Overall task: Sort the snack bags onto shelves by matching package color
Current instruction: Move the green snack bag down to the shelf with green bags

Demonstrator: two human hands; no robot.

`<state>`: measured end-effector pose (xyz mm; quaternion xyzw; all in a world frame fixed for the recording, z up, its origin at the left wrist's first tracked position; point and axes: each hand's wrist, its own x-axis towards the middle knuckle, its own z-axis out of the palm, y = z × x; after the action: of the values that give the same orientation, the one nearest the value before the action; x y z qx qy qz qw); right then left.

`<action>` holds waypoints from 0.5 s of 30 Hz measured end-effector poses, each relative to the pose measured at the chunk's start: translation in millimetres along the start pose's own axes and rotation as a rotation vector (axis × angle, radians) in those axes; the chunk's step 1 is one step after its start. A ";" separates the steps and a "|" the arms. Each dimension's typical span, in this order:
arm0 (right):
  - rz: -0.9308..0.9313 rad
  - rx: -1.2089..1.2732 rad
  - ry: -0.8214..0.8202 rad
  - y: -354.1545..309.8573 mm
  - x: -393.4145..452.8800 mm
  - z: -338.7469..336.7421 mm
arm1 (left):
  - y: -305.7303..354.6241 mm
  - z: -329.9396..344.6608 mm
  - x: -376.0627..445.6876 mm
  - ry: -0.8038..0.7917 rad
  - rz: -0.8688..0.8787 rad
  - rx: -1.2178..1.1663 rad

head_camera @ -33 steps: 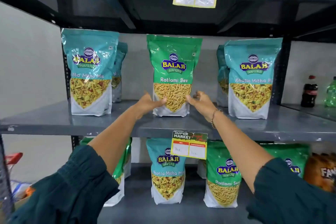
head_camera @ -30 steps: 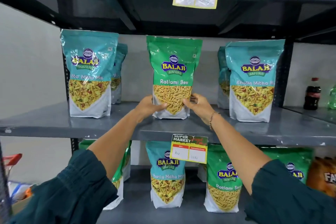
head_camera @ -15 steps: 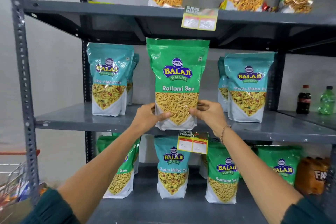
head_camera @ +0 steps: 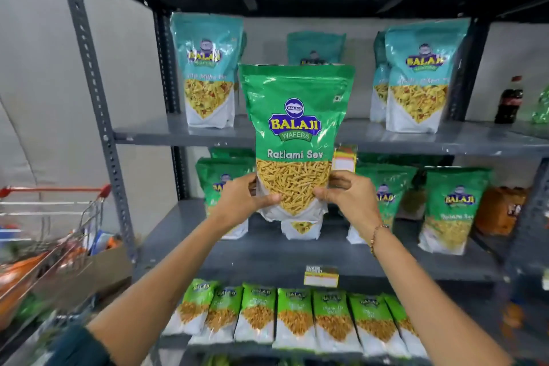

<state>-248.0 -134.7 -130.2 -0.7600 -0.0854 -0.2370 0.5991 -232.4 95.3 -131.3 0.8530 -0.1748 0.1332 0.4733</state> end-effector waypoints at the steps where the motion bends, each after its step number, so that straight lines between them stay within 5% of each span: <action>1: 0.029 0.005 -0.002 9.7 -7.2 4.0 | -8.3 1.5 -5.6 -0.009 -0.031 0.011; 15: 0.355 0.053 -0.053 141.6 -17.2 96.4 | -125.0 36.6 -6.3 -0.094 -0.393 0.012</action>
<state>-179.6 -78.2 -277.7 -0.7530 0.0281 -0.1048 0.6491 -182.8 126.6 -247.8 0.8788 -0.0260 -0.0007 0.4766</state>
